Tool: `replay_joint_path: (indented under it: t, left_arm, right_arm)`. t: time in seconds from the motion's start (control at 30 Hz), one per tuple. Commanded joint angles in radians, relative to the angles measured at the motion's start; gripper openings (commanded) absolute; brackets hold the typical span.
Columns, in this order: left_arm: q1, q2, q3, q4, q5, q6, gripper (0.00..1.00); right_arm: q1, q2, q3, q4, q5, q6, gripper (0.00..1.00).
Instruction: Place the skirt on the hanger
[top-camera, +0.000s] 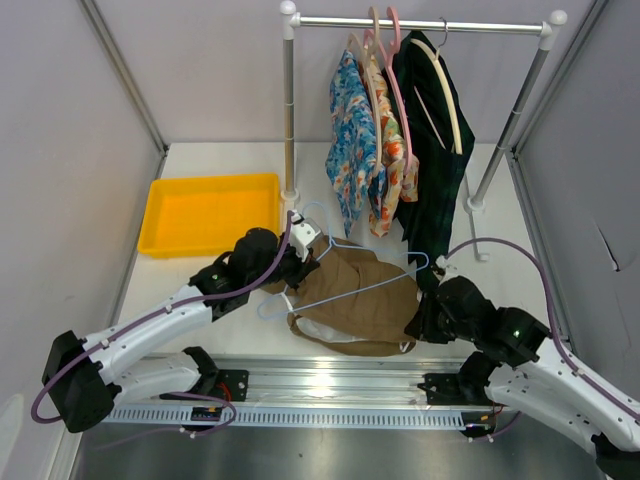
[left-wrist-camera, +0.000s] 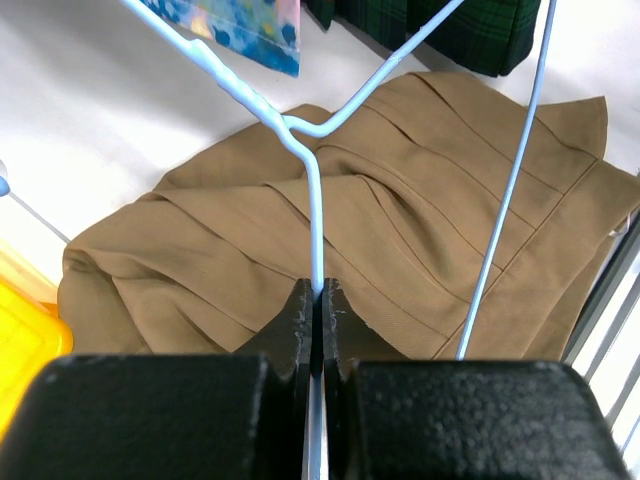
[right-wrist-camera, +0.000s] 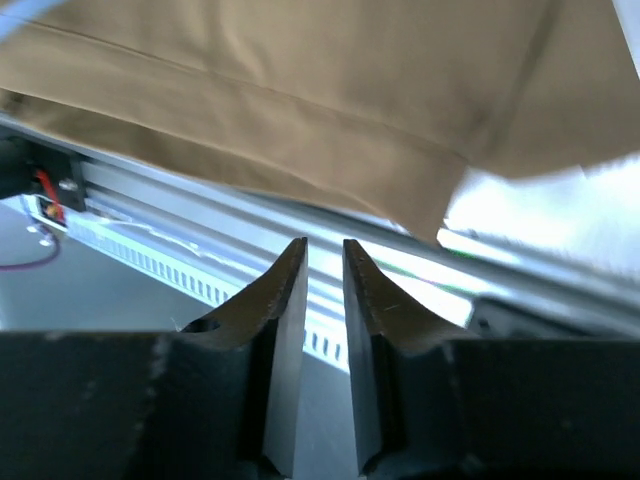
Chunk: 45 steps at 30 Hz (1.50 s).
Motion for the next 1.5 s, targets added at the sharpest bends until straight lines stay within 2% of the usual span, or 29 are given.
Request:
replay_joint_path:
  t: [0.0, 0.17, 0.43, 0.57, 0.77, 1.0, 1.2, 1.37, 1.47]
  left_arm:
    - [0.004, -0.012, 0.019, 0.071, 0.004, 0.013, 0.00]
    - [0.004, -0.021, 0.006, 0.069, -0.003, 0.012, 0.00]
    - [0.004, -0.031, 0.002, 0.057, -0.008, 0.012, 0.00]
    - [0.006, -0.033, 0.002, 0.057, -0.006, 0.010, 0.00]
    - [0.006, -0.031, 0.003, 0.052, -0.003, 0.007, 0.00]
    - [0.004, -0.035, 0.002, 0.049, 0.003, 0.009, 0.00]
    - [0.006, -0.033, 0.003, 0.045, 0.007, 0.007, 0.00]
    - [0.006, -0.028, 0.005, 0.043, 0.010, 0.009, 0.00]
    - [0.006, -0.028, 0.009, 0.045, 0.015, 0.003, 0.00]
  right_arm:
    - [0.011, -0.051, -0.019, -0.108, -0.008, 0.073, 0.25]
    - [0.017, -0.083, -0.099, -0.085, -0.096, 0.116, 0.15]
    - [0.058, -0.060, -0.149, -0.067, -0.087, 0.167, 0.14]
    - [0.077, -0.055, -0.177, -0.021, -0.048, 0.211, 0.21]
    - [0.083, -0.037, -0.258, 0.135, 0.033, 0.297, 0.30]
    - [0.084, -0.037, -0.289, 0.182, 0.130, 0.354, 0.35]
    - [0.089, -0.051, -0.321, 0.209, 0.176, 0.402, 0.24]
    - [0.095, -0.078, -0.318, 0.183, 0.186, 0.415, 0.20]
    - [0.097, -0.083, -0.304, 0.151, 0.197, 0.412, 0.11]
